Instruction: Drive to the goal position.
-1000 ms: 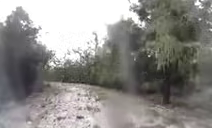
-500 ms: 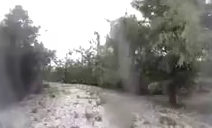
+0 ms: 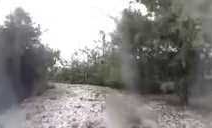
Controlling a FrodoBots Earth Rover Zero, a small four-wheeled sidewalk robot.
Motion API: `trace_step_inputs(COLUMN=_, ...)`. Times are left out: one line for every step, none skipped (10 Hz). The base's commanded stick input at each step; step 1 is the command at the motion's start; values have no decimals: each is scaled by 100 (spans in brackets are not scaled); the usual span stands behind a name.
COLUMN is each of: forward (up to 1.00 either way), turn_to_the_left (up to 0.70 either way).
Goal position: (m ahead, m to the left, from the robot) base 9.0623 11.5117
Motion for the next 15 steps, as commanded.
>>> trace_step_inputs(forward=60, turn_to_the_left=0)
trace_step_inputs(forward=60, turn_to_the_left=0)
trace_step_inputs(forward=60, turn_to_the_left=0)
trace_step_inputs(forward=60, turn_to_the_left=0)
trace_step_inputs(forward=60, turn_to_the_left=0)
trace_step_inputs(forward=60, turn_to_the_left=0)
trace_step_inputs(forward=60, turn_to_the_left=0)
trace_step_inputs(forward=60, turn_to_the_left=0)
trace_step_inputs(forward=60, turn_to_the_left=0)
trace_step_inputs(forward=60, turn_to_the_left=0)
trace_step_inputs(forward=60, turn_to_the_left=0)
trace_step_inputs(forward=60, turn_to_the_left=0)
trace_step_inputs(forward=60, turn_to_the_left=5)
trace_step_inputs(forward=60, turn_to_the_left=12)
trace_step_inputs(forward=60, turn_to_the_left=15)
